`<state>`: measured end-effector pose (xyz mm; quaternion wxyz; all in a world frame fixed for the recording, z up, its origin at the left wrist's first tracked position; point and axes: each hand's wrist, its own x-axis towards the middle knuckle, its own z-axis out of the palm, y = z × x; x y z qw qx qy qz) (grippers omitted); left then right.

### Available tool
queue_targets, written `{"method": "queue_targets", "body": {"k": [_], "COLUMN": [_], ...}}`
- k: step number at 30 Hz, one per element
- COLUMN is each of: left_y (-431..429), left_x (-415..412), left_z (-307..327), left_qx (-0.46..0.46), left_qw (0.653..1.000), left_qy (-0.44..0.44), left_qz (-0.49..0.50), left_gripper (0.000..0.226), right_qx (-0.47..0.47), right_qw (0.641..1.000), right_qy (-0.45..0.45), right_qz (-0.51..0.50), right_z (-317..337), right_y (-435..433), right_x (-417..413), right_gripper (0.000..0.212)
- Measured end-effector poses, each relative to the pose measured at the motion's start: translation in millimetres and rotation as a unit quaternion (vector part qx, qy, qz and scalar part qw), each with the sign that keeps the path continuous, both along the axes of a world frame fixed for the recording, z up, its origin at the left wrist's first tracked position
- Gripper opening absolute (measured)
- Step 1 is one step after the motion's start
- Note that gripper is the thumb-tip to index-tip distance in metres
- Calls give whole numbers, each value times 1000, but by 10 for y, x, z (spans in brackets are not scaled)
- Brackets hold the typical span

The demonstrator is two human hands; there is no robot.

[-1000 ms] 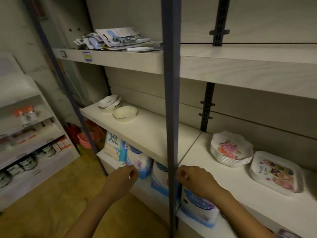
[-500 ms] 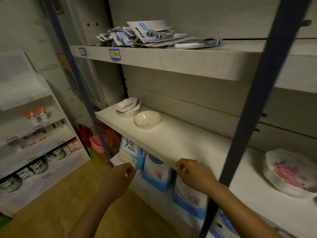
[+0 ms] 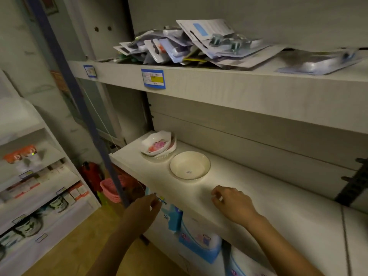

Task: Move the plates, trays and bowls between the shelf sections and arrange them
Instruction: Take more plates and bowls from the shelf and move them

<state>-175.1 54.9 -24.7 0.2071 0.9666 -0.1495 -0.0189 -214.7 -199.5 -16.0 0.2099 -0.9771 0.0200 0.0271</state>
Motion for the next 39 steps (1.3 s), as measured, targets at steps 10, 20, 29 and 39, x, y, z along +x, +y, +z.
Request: {"method": "queue_targets", "body": {"k": [10, 20, 29, 39], "left_y": [242, 718, 995, 826], "left_x": [1194, 2351, 2989, 3530], "left_z": [-57, -14, -9, -227], "left_qx": [-69, -44, -54, -87], "left_qw": [996, 993, 987, 970], "left_qy": [52, 90, 129, 223], "left_qz": [-22, -61, -80, -49], "left_gripper": [19, 30, 27, 40], "right_qx": [32, 207, 212, 248], "right_qw": [990, 922, 859, 796], "right_qy": [57, 107, 80, -11], "right_qz": [-122, -309, -460, -552], "right_z": [-215, -521, -624, -317], "right_y": [132, 537, 835, 1243], "right_x": [624, 1354, 1586, 1010], "right_gripper": [41, 46, 22, 24]}}
